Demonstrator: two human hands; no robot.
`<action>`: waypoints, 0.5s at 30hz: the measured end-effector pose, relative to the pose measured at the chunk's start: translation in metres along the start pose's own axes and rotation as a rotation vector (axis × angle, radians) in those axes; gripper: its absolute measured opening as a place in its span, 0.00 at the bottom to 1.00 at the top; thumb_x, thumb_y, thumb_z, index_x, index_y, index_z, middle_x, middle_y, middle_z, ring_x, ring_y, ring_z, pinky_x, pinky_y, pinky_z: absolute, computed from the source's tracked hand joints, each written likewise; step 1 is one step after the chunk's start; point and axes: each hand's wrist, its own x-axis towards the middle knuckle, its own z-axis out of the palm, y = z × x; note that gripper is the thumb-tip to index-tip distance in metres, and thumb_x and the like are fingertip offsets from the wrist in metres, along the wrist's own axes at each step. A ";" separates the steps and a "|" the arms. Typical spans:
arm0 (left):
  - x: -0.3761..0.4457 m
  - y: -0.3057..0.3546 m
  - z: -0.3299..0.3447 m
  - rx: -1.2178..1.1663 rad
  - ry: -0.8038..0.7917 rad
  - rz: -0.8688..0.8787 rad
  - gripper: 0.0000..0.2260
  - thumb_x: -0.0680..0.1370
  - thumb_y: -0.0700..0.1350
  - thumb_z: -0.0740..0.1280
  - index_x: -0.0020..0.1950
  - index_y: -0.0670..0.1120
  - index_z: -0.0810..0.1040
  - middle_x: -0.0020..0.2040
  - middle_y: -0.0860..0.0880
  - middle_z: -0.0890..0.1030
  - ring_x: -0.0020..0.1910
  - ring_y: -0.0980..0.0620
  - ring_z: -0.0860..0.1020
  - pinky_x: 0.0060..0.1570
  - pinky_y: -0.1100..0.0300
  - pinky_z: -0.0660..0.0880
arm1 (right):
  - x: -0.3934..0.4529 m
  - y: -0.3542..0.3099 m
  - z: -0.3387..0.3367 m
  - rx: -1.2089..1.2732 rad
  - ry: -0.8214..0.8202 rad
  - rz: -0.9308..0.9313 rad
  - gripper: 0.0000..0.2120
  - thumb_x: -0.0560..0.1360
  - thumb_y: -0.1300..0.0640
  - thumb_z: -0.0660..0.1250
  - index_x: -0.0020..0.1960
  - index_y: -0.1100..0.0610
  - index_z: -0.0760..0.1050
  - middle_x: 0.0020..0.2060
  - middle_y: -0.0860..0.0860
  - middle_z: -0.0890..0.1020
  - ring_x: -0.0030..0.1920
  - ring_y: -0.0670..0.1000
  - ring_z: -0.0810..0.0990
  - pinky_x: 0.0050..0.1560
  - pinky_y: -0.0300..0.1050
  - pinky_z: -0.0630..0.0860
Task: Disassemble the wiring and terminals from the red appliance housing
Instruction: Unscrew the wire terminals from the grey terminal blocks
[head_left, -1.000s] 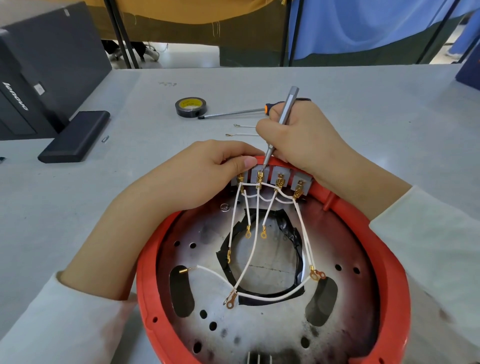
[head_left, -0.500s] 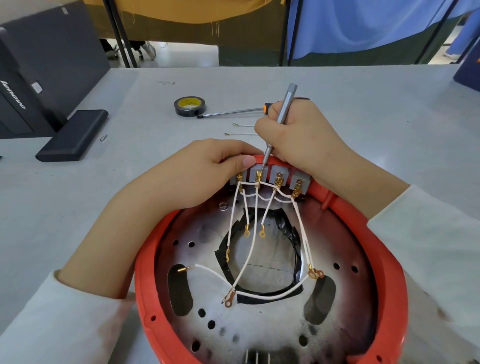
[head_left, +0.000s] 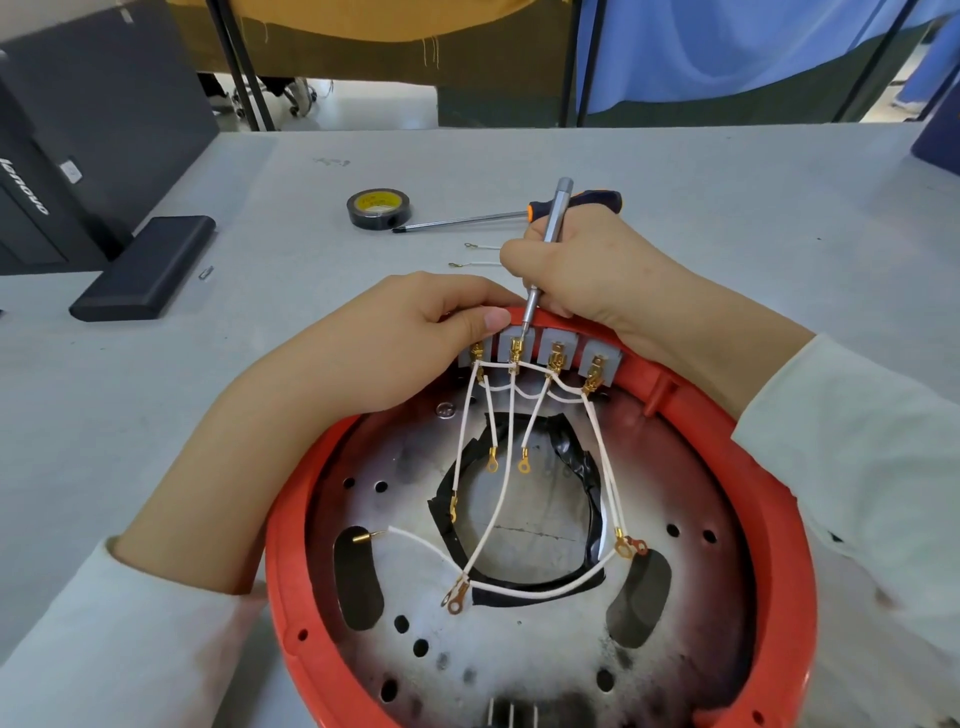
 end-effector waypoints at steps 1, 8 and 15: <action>0.000 0.000 0.000 0.011 0.000 -0.006 0.11 0.81 0.49 0.59 0.59 0.59 0.77 0.55 0.60 0.81 0.55 0.61 0.76 0.60 0.62 0.69 | 0.000 0.000 0.000 -0.009 0.002 0.006 0.13 0.73 0.56 0.64 0.31 0.55 0.65 0.23 0.49 0.67 0.22 0.46 0.64 0.26 0.37 0.64; 0.001 -0.001 0.001 0.019 -0.011 -0.026 0.12 0.81 0.50 0.58 0.59 0.60 0.77 0.55 0.59 0.80 0.55 0.59 0.76 0.60 0.62 0.70 | -0.003 0.001 0.001 0.023 0.042 -0.046 0.15 0.72 0.58 0.63 0.30 0.55 0.62 0.23 0.48 0.65 0.23 0.45 0.62 0.23 0.35 0.62; 0.000 -0.003 0.001 -0.006 0.011 -0.021 0.11 0.81 0.50 0.59 0.59 0.60 0.78 0.54 0.60 0.81 0.53 0.63 0.77 0.54 0.73 0.68 | -0.013 0.001 0.002 0.061 0.187 -0.342 0.18 0.72 0.63 0.63 0.27 0.55 0.59 0.19 0.44 0.62 0.22 0.44 0.63 0.23 0.30 0.61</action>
